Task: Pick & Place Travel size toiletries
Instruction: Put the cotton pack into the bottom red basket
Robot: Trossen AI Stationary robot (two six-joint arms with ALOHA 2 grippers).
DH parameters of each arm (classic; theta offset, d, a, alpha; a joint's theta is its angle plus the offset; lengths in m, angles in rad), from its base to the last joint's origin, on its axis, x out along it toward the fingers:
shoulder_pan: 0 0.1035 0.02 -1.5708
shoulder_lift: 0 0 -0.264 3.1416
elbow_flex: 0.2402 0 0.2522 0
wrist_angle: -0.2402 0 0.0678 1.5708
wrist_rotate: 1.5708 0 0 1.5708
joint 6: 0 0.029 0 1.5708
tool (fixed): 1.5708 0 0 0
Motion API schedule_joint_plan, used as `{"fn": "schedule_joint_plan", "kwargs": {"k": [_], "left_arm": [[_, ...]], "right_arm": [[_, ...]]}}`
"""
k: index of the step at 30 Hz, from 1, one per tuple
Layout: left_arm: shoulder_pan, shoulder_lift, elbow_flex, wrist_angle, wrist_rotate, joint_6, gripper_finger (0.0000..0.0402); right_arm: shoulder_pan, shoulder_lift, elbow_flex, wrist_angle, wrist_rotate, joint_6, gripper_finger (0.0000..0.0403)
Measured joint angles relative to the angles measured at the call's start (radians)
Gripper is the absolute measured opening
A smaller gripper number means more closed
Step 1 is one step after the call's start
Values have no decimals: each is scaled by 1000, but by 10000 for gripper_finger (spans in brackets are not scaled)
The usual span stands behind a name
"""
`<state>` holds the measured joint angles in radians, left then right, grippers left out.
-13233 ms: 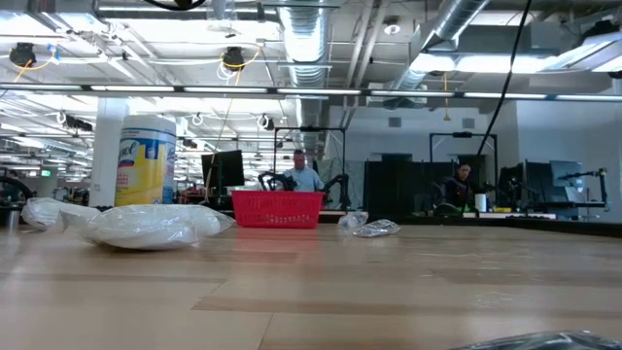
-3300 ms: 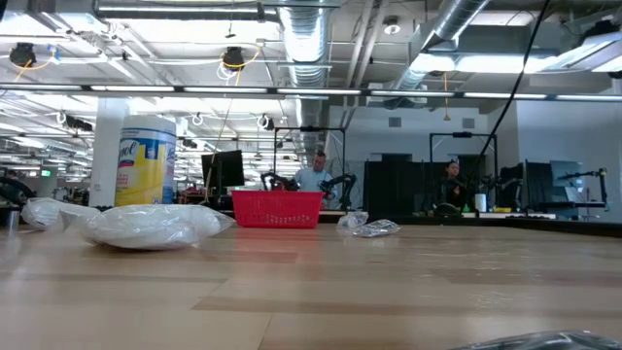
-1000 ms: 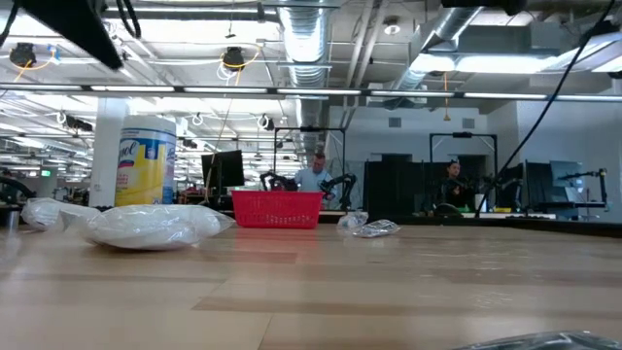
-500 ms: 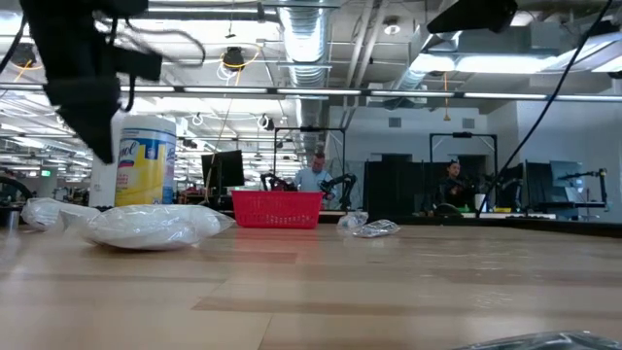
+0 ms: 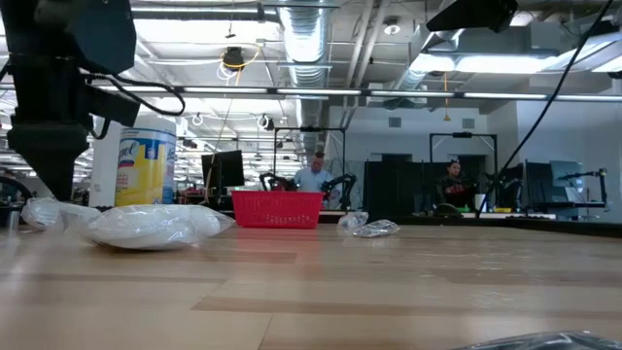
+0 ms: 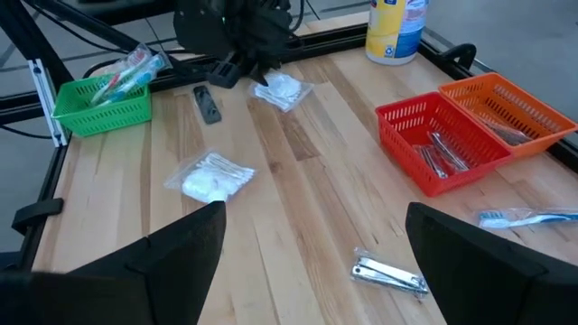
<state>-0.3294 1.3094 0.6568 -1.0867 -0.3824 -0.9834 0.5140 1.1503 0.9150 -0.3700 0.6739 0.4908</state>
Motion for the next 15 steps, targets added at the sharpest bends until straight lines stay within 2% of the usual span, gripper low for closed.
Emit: {"fn": "schedule_joint_plan", "kwargs": {"k": [7,11,15], "left_arm": [[-11,0,-46,66,96,34,261],[-12,0,-75,125,103,35,297],[-11,0,-94,158,113,36,313]], "right_arm": [[0,0,0,0,0,0,335],[0,0,0,-1,0,0,335],[0,0,0,0,0,0,335]]}}
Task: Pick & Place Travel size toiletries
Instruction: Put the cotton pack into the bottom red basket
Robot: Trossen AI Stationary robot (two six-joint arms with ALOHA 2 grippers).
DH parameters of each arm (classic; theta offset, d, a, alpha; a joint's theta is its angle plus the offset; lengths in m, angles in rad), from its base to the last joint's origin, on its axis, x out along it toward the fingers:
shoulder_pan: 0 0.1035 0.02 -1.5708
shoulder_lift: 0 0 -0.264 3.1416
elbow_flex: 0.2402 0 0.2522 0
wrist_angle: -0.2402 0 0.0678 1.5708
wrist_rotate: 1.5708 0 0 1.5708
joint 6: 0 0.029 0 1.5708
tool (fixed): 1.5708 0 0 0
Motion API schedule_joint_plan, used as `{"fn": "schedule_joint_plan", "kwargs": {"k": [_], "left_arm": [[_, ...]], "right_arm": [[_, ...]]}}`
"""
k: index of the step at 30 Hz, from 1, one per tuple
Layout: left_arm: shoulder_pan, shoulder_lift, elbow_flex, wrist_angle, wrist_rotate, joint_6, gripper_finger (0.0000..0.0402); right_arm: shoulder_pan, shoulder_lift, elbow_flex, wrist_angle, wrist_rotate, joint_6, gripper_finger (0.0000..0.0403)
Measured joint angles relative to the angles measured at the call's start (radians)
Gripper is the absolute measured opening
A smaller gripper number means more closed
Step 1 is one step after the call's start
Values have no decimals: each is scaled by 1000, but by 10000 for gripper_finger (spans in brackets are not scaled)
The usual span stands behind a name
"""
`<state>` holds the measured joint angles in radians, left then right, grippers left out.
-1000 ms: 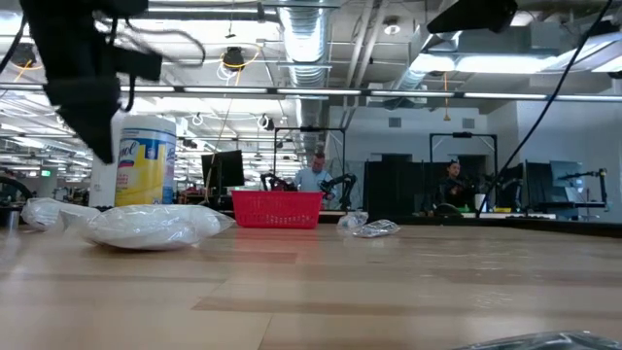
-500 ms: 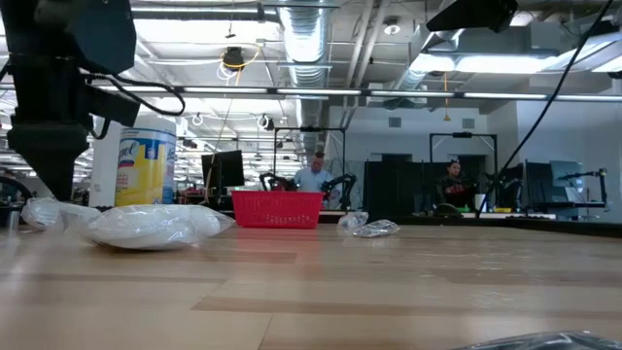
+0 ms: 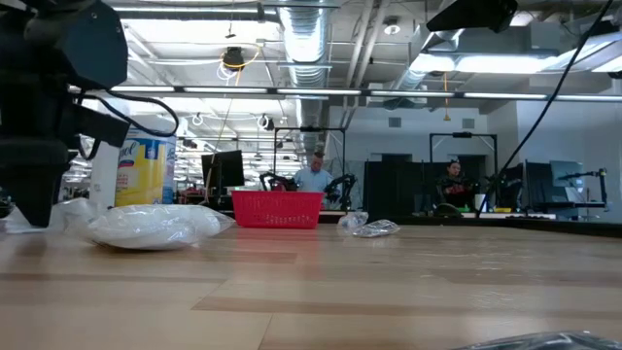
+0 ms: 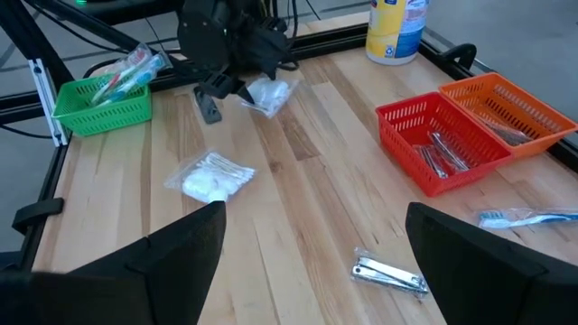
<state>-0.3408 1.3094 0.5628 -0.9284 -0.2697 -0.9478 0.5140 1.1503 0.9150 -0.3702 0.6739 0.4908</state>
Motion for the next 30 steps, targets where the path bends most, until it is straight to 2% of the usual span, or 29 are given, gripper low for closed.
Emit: {"fn": "schedule_joint_plan", "kwargs": {"k": [4,18,30], "left_arm": [[0,0,-13,9,8,0,301],[0,0,-14,18,10,1,193],[-1,-29,63,27,47,67,113]], "right_arm": [[0,0,0,4,0,-1,335],[1,0,0,4,0,-3,335],[0,0,0,5,0,-5,335]]}}
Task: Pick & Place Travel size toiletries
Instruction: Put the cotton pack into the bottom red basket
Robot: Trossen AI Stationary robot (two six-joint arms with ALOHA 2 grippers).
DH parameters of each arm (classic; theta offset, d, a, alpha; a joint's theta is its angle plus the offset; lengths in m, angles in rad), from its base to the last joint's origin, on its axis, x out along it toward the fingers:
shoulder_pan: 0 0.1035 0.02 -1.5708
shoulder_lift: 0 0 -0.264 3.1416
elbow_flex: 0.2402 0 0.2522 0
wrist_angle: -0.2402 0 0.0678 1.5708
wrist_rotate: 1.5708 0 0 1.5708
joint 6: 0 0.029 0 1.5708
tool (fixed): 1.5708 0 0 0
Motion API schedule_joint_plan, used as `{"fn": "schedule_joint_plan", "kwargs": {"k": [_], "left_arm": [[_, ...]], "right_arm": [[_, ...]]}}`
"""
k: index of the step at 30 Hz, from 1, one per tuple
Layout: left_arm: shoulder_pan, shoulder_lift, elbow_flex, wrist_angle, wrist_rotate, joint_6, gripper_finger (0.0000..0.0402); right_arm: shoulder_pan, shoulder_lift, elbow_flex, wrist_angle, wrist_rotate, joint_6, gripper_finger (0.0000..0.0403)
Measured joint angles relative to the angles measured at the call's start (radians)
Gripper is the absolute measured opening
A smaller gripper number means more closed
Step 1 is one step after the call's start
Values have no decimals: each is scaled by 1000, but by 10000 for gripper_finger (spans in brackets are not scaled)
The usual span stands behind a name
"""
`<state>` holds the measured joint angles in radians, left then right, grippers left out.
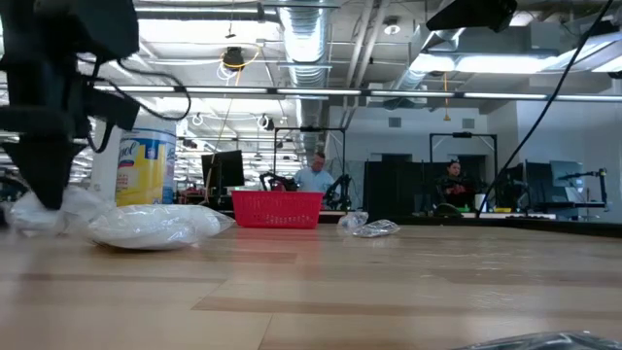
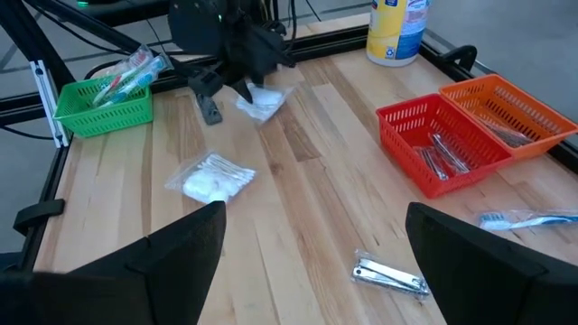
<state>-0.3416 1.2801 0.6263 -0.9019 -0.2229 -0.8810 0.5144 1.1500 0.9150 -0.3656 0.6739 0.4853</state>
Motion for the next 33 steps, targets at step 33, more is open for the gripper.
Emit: {"fn": "schedule_joint_plan", "kwargs": {"k": [33], "left_arm": [[-181,-309,8,698,259,362,92]], "right_arm": [[-32,306,82,425,-183,-474,335]]}}
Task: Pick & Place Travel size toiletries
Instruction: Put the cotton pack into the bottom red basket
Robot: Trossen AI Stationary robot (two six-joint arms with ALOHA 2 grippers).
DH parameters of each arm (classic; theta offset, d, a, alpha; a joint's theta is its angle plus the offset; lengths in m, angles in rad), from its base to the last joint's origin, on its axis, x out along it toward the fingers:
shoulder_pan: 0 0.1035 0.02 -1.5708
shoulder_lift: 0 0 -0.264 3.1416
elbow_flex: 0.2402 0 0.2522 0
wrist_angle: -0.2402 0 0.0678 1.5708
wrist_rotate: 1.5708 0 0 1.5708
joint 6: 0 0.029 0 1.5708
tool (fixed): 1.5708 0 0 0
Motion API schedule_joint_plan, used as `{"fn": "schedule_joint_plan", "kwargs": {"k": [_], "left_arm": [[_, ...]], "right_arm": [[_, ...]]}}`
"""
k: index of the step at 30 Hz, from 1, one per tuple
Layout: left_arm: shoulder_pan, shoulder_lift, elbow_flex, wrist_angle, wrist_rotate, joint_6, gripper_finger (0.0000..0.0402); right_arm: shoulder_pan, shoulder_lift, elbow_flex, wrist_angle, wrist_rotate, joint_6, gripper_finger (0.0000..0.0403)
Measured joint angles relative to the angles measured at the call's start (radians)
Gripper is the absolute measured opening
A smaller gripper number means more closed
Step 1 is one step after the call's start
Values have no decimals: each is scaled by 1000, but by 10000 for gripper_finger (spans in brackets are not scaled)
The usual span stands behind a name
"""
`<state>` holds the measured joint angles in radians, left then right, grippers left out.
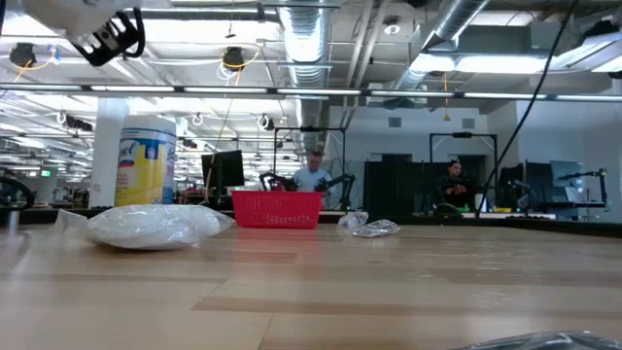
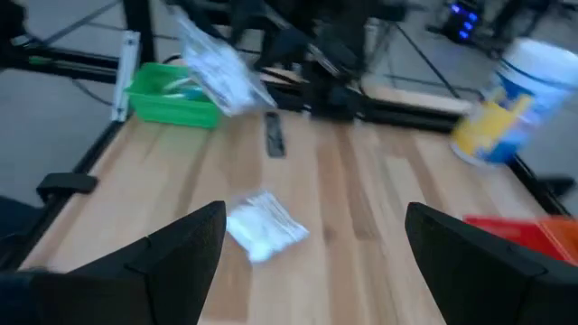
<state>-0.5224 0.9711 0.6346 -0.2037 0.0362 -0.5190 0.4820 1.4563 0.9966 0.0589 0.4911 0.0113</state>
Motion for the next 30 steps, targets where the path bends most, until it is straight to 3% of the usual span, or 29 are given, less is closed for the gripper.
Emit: {"fn": "schedule_joint_plan", "kwargs": {"k": [6,12,18,30], "left_arm": [[0,65,0,39,30,0,92],[0,132,0,148,103,19,92],[5,167,0,182,114,24,92],[32,185,0,213,118,52,92]], "right_arm": [[26,176,196,-3,-30,-114,335],[40,357,388,-90,-42,-185,330],[39,492,549,-178,-41,-229,314],[17,562,616,-193,-44,-246,306]]}}
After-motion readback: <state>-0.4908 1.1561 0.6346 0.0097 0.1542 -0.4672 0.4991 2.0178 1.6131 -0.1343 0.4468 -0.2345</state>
